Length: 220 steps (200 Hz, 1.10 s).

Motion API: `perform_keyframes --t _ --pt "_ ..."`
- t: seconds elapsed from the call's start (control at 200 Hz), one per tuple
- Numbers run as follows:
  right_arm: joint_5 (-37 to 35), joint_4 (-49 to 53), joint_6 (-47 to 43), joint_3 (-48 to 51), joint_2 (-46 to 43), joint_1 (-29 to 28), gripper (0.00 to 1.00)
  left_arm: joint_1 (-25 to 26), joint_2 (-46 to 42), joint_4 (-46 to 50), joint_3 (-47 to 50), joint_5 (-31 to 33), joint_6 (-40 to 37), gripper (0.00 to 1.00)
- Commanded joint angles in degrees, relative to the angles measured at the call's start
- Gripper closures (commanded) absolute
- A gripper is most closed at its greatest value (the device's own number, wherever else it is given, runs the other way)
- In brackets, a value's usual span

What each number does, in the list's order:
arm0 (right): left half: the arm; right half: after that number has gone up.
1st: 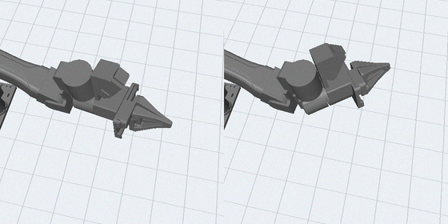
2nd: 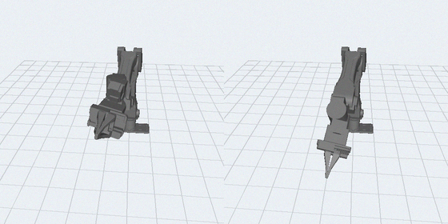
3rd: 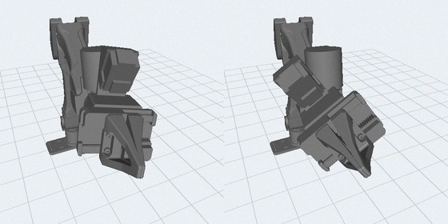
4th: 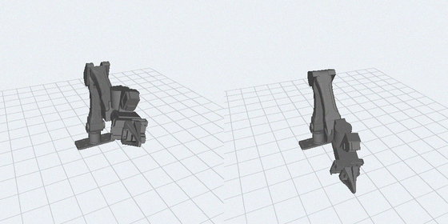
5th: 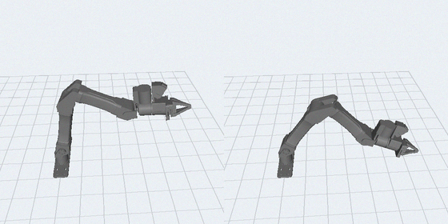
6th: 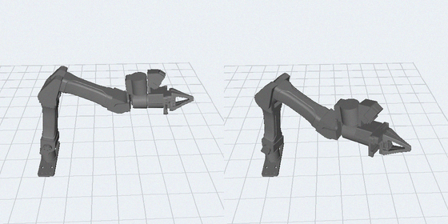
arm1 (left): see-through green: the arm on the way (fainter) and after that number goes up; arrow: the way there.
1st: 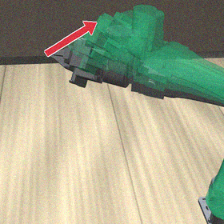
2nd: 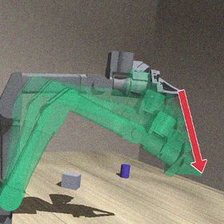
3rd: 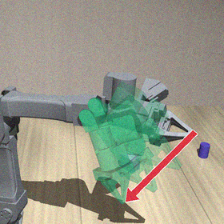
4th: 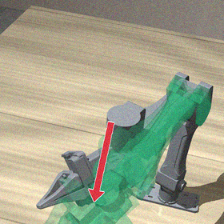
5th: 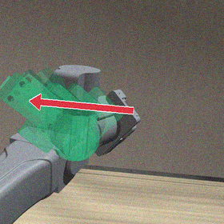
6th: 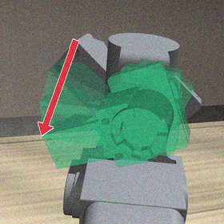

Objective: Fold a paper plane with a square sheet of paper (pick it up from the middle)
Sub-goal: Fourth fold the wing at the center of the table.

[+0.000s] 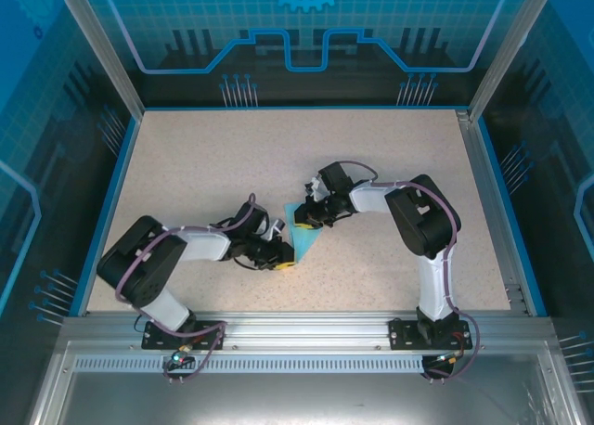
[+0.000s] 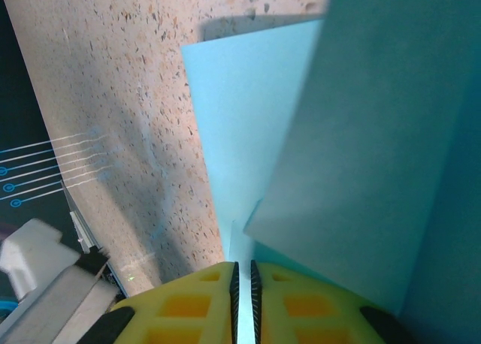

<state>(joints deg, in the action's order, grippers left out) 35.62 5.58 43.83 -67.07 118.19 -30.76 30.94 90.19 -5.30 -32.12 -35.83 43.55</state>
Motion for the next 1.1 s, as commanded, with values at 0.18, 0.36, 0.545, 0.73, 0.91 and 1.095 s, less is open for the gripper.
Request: perform_keyframes --t 0.18,0.36,0.545,0.73,0.91,1.095 --pt "-4.7 5.1 -0.7 3.2 4.2 -0.9 0.85 -0.7 -9.4 4.3 -1.8 6.1 4.2 0.76" --pt "-4.6 5.1 -0.8 3.3 4.2 -0.8 0.85 -0.8 -3.7 -3.3 -5.5 4.9 7.5 0.78" --pt "-4.5 4.9 -0.7 3.5 4.2 -0.8 0.85 -0.8 1.5 -9.0 -6.6 4.8 9.8 0.78" --pt "-4.3 4.8 -0.6 3.4 4.6 -0.9 0.85 -0.8 5.2 -10.5 -6.0 4.4 9.7 0.78" --pt "-4.4 4.8 -0.7 3.7 4.4 -0.8 0.85 -0.6 9.2 -14.9 -4.0 0.1 10.5 0.79" --pt "-4.5 4.9 -0.8 4.0 4.4 -0.8 0.85 -0.3 9.0 -13.8 -1.4 -2.0 8.8 0.78"
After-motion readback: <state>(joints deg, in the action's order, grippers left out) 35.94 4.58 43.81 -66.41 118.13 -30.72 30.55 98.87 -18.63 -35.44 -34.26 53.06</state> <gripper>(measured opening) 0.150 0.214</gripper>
